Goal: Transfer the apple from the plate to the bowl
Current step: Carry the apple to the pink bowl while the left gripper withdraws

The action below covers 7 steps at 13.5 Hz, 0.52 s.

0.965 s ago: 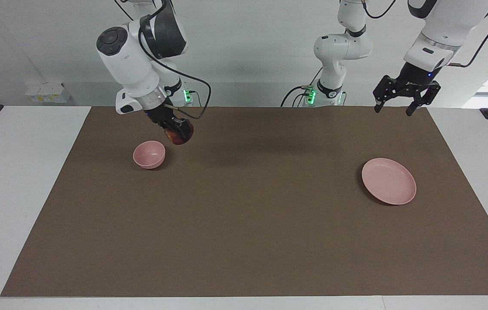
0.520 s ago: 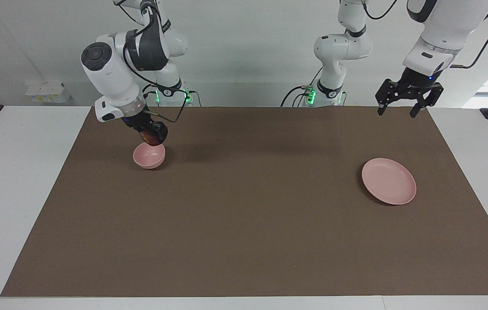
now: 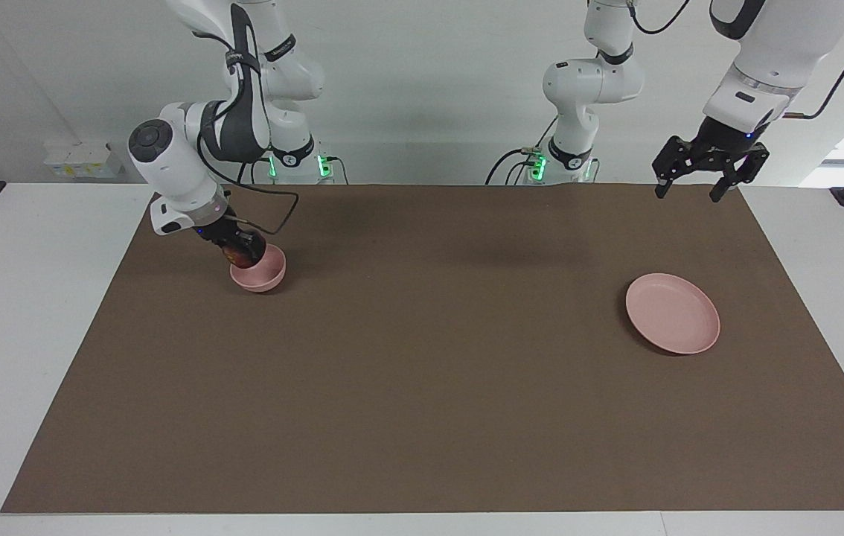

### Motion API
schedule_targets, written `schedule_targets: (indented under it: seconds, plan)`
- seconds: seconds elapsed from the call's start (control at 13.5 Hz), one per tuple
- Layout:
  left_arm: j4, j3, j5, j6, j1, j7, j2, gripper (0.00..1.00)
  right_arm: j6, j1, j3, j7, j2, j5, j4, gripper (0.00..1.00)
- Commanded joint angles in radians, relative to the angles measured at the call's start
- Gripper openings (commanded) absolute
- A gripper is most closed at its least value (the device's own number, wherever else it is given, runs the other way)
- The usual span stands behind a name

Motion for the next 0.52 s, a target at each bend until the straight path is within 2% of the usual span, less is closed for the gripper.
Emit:
schedule_targets:
  seconds: [0.0, 0.15, 0.22, 0.3, 0.37, 0.45]
  plan:
    - [0.032, -0.001, -0.015, -0.075, 0.014, 0.007, 0.006, 1.00, 0.070, -0.003, 0.015, 0.011, -0.003, -0.014, -0.068, 0.00]
    - [0.073, -0.003, -0.002, -0.095, 0.008, 0.003, 0.021, 1.00, 0.116, 0.010, 0.015, 0.028, 0.032, -0.009, -0.068, 0.00]
    - [0.084, -0.003, 0.001, -0.110, 0.008, 0.003, 0.023, 1.00, 0.129, 0.022, 0.015, 0.041, 0.047, -0.009, -0.063, 0.29]
    - [0.086, -0.004, -0.001, -0.112, 0.006, 0.001, 0.023, 1.00, 0.124, 0.027, 0.015, 0.044, 0.054, -0.009, -0.048, 0.94]
    - [0.081, -0.006, -0.002, -0.098, 0.005, 0.000, 0.023, 1.00, 0.109, 0.028, 0.019, 0.038, 0.064, -0.009, -0.027, 1.00]
    - [0.078, -0.006, -0.005, -0.093, 0.005, 0.000, 0.022, 1.00, 0.104, 0.028, 0.019, 0.025, 0.061, -0.009, -0.005, 1.00]
